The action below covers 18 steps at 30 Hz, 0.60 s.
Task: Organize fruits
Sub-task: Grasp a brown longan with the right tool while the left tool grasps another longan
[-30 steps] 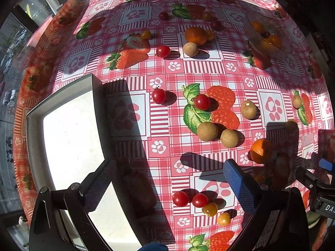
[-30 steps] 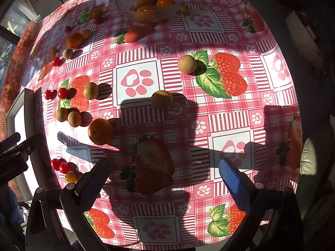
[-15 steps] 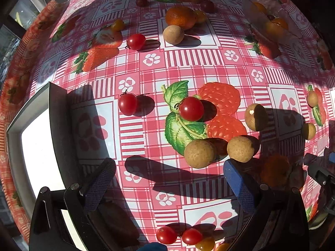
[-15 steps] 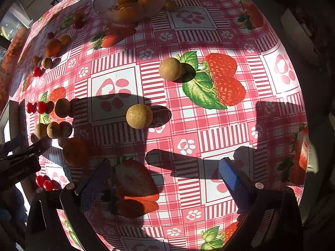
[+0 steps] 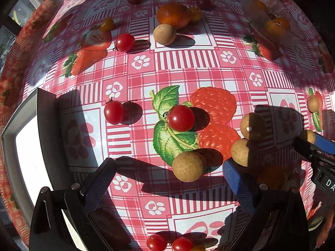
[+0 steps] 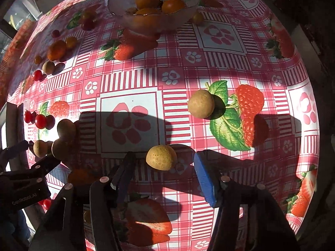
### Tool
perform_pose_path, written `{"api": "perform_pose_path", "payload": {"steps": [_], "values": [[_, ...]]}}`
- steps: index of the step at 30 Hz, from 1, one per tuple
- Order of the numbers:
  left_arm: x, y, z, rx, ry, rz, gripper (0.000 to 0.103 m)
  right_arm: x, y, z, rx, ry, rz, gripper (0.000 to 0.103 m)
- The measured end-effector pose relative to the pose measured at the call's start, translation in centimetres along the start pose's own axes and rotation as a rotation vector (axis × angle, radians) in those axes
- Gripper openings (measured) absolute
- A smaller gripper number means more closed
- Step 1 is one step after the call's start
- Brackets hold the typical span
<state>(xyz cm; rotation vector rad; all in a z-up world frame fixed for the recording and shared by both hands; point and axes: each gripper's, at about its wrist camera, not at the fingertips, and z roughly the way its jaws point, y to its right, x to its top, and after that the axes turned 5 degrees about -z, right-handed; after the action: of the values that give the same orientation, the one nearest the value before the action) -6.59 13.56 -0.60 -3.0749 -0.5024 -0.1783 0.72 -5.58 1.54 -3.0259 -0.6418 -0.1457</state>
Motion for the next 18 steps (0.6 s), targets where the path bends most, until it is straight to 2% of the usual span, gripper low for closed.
{"api": "perform_pose_path", "payload": {"steps": [1,3,4,5,13,18], "values": [[-0.1,0.3,-0.4,-0.017,0.011,0.009,0.091,0.0,-0.3,-0.1,0.007,0.007,-0.004,0.031],[0.0,1.1,-1.1,-0.022,0.037,0.035,0.061,0.1,-0.4,-0.4,0.041,0.007,0.011,0.031],[0.1,1.4,-1.5,-0.026,0.048,0.05,0.052,0.0,-0.1,-0.4,0.049,0.008,0.02,0.031],[0.2,1.7,-1.7,-0.028,0.055,0.061,0.03,-0.1,0.3,-0.6,0.056,0.01,0.026,0.031],[0.3,1.5,-3.6,-0.1,0.068,0.055,0.029,-2.5,0.7,-3.8,0.13,0.026,0.058,0.031],[-0.4,-0.9,-5.5,-0.13,0.089,0.018,0.029,-2.9,-1.5,-5.3,0.155,0.037,0.037,0.031]]}}
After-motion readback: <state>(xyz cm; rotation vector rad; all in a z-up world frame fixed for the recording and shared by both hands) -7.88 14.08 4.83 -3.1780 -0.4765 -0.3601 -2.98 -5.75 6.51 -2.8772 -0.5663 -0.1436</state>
